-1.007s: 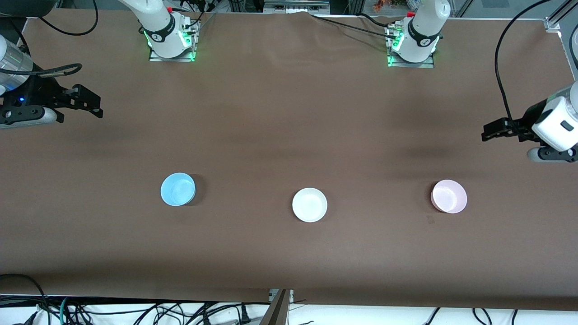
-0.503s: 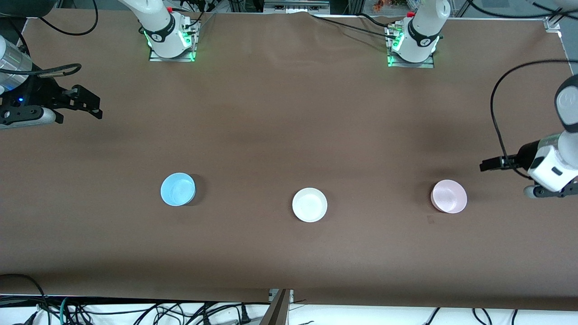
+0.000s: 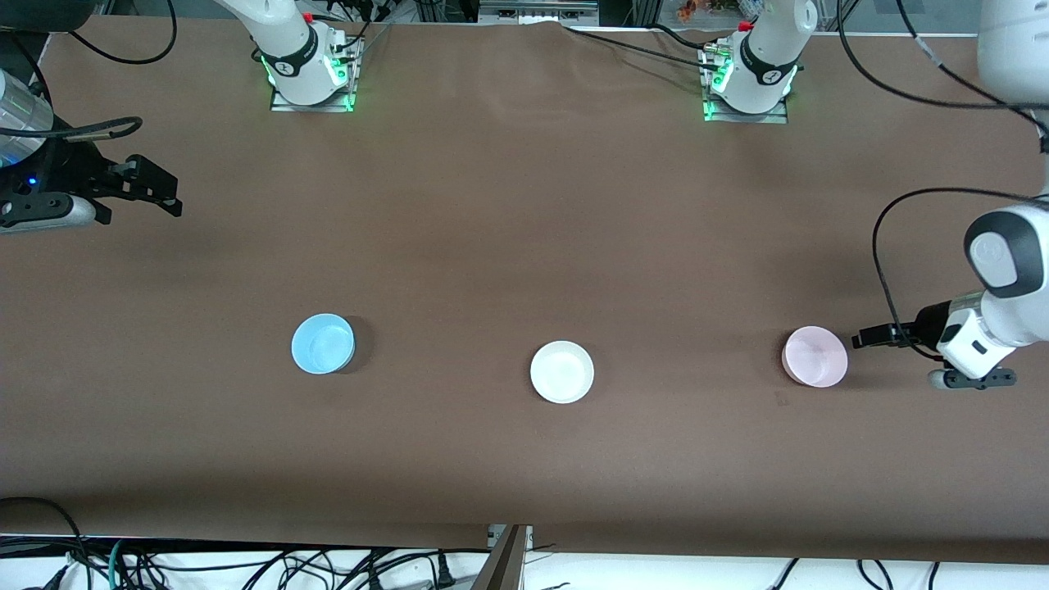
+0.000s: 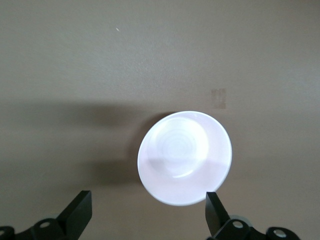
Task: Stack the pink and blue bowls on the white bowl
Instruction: 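Move the left gripper down to the pink bowl's rim, then grasp the pink bowl with the left gripper while the right gripper reaches the blue bowl, then set the pink bowl into the white bowl while the right gripper grasps the blue bowl, then carry the blue bowl with the right gripper while the left gripper withdraws, then lower the blue bowl into the pink bowl and open the right gripper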
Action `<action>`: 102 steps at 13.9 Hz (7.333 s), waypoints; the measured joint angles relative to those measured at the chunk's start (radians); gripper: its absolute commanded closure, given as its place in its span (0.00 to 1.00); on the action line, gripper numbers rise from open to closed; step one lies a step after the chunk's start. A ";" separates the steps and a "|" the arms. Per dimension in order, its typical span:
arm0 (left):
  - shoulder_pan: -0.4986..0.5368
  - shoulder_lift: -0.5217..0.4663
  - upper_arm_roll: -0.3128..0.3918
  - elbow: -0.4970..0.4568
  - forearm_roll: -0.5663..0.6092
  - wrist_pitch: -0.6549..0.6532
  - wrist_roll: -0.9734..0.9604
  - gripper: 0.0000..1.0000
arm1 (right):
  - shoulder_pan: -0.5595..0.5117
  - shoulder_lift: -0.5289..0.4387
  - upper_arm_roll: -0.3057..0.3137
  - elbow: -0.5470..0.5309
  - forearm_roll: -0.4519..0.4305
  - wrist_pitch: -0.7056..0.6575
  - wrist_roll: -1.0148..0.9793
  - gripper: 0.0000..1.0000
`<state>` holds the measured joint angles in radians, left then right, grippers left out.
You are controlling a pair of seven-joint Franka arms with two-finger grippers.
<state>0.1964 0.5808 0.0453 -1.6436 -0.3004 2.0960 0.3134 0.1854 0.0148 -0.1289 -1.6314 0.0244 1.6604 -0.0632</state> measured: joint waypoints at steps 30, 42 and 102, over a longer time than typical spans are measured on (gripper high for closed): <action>-0.201 0.076 -0.073 0.114 -0.064 0.090 -0.249 1.00 | 0.006 0.560 0.013 -0.013 0.071 0.490 0.000 0.02; -0.511 0.173 -0.179 0.247 0.070 0.226 -0.863 1.00 | 0.024 0.680 0.014 -0.011 0.089 0.574 0.006 0.77; -0.245 -0.357 -0.009 0.210 0.259 -0.604 -0.456 0.00 | 0.471 1.024 0.156 0.560 0.114 0.810 1.119 1.00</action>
<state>-0.0487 0.2240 0.0364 -1.4339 -0.0410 1.4919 -0.1426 0.6564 1.0385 0.0268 -1.0717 0.1387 2.4702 1.0559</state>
